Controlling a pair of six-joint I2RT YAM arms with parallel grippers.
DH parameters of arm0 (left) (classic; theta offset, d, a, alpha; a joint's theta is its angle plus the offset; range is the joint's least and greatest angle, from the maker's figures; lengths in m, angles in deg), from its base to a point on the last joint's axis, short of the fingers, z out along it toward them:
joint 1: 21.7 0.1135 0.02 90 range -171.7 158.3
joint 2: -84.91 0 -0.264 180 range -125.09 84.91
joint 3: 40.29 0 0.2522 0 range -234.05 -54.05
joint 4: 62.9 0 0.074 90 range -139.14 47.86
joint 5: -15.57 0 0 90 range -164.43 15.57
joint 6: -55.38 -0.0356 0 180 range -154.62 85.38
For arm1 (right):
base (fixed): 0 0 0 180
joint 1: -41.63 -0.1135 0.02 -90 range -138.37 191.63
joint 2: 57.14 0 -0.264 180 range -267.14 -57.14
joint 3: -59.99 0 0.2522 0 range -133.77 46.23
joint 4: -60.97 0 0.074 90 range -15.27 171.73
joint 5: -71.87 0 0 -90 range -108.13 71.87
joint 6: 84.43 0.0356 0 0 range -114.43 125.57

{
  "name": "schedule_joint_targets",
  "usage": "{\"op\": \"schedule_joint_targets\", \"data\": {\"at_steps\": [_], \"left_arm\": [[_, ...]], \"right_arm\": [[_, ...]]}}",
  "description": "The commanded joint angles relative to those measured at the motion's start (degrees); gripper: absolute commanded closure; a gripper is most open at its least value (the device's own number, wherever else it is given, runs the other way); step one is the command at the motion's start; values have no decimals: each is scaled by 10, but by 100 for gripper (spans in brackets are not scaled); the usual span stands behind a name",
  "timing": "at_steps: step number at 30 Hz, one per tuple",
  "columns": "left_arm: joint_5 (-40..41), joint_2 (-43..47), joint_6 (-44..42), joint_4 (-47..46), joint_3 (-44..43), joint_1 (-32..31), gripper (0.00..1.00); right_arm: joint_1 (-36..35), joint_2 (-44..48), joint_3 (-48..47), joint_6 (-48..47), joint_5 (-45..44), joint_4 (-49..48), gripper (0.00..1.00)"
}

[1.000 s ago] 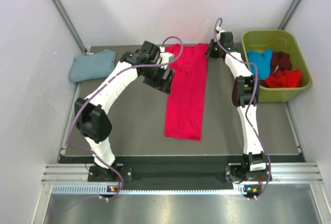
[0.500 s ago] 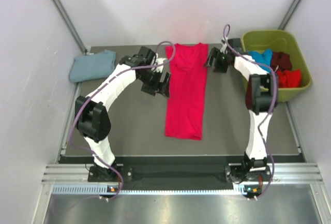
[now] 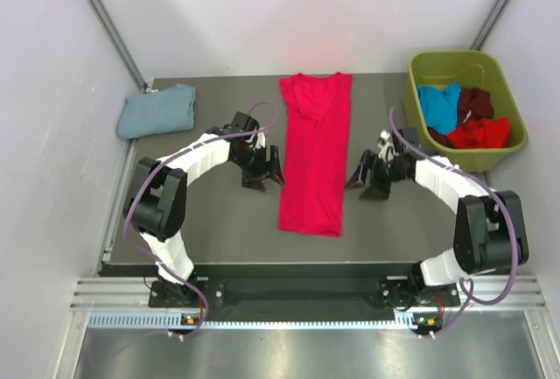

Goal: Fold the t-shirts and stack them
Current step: Fold the tshirt

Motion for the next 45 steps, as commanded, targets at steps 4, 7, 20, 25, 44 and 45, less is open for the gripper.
{"op": "schedule_joint_targets", "data": {"at_steps": [4,7,20,25,44,45], "left_arm": [[-37,64,63,-65,102,1,28],[-41,81,69,-71,138,1,30],[-83,68,103,-131,187,-20,37],[-85,60,107,-135,192,-27,38],[-125,3,135,-177,195,-71,73],[-127,-2,136,-177,195,-73,82]], "right_arm": [[-12,84,144,15,47,13,37],[-24,102,188,29,57,-9,37],[-62,47,204,71,53,-116,47],[-68,12,197,75,55,-133,47],[-102,-29,175,95,55,-156,60],[-103,-26,179,92,55,-154,70]]}}
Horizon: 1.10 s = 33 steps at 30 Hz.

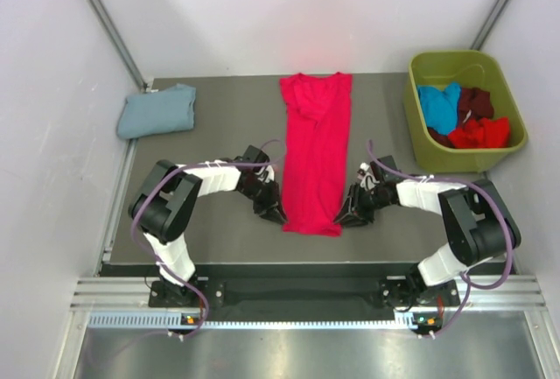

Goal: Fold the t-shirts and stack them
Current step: Fold the tshirt

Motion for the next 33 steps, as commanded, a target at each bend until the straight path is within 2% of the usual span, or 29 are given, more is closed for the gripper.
{"op": "schedule_joint_targets", "data": {"at_steps": [1,2,3,8,18,25,30,33], "left_arm": [[-25,-9,9,-29,-4,-9,87],[-26,-10,9,-25,-5,-10,97],[-23,-8,6,-19,-6,-9,100],[-10,22,-12,17,-5,-7,100],[9,150,-49,48,47,-8,100],[17,225,-110,72,68,-9,100],[11,261,-142,93,54,-7,100],[15,253,-172,101,8,0,100]], "right_arm": [[-10,2,0,-2,-4,-9,78],[-11,5,-3,-3,-10,-2,94],[-11,11,-5,-11,-12,16,100],[-11,42,-18,-33,-2,53,100],[-11,135,-11,-81,-11,113,100],[-11,207,2,-125,-12,148,100],[-9,246,-14,-147,-9,164,100],[-6,252,-31,-161,-9,174,100]]}}
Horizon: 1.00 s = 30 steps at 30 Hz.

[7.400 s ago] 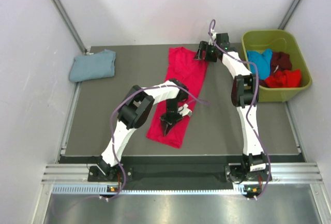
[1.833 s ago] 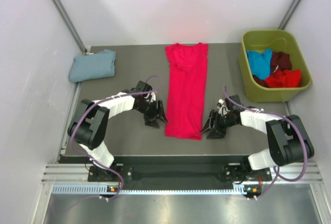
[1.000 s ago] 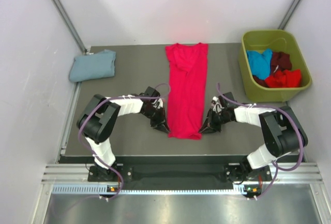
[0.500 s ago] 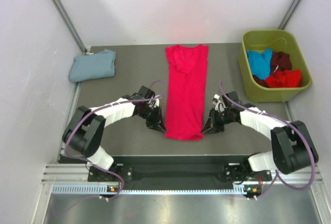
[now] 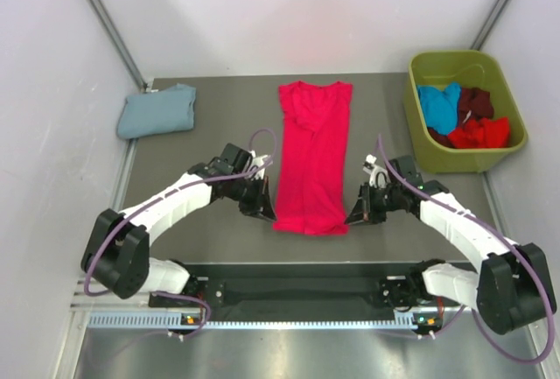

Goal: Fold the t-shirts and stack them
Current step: Fold the tshirt

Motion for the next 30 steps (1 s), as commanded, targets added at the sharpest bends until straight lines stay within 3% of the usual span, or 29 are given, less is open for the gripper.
{"op": "schedule_joint_targets", "data": {"at_steps": [1,8,16,26,30], "left_arm": [[2,3,-62,19,-74,8,100],[30,-56,-109,25,-171,8,100],[65,-142,-132,21,-286,20,100],[23,-354,-167,42,-482,79,100],[0,-440,-182,68,-602,106,100]], "right_arm": [[-1,14,-34,-33,3,20,100],[13,-27,-102,-20,13,-30,100],[56,-145,-206,0,31,-92,100],[111,-316,-365,13,22,-122,100],[112,-368,-416,4,15,-125,100]]}}
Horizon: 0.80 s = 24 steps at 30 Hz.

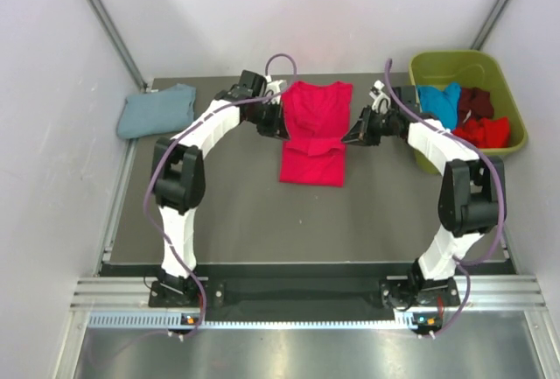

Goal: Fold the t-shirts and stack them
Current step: Fold the tshirt

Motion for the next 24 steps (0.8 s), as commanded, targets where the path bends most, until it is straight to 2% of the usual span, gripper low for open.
{"op": "schedule_joint_targets", "data": {"at_steps": [1,6,11,13,14,15,16,17,21,23,24], "left_arm": [[-28,-55,-28,31,-93,20,100],[-35,-148,-16,21,-199,36,100],[-29,-212,-15,4,-259,40,100],[-33,-242,-14,17,-295,41,83],[-39,-249,-11,30,-316,42,76],[-42,-254,-7,35,-322,42,72],[-42,-252,-4,36,-324,44,64],[-36,-248,5,35,-321,46,59],[-15,-188,-3,21,-282,55,50],[-28,-127,-20,-5,-211,56,40],[-43,-107,-25,-12,-184,56,39]], "right_arm": [[4,-32,-60,-7,-5,-34,100],[2,-109,-107,-6,-20,-59,100],[-2,-179,-182,-35,-32,-38,100],[-2,-193,-206,-46,-43,-30,100],[-2,-200,-211,-51,-52,-27,93],[-1,-202,-216,-58,-60,-24,84],[1,-203,-227,-69,-70,-18,74],[2,-196,-230,-74,-74,-17,56],[2,-159,-243,-116,-88,4,46],[-4,-139,-236,-126,-79,16,44],[-7,-134,-231,-126,-76,18,44]]}}
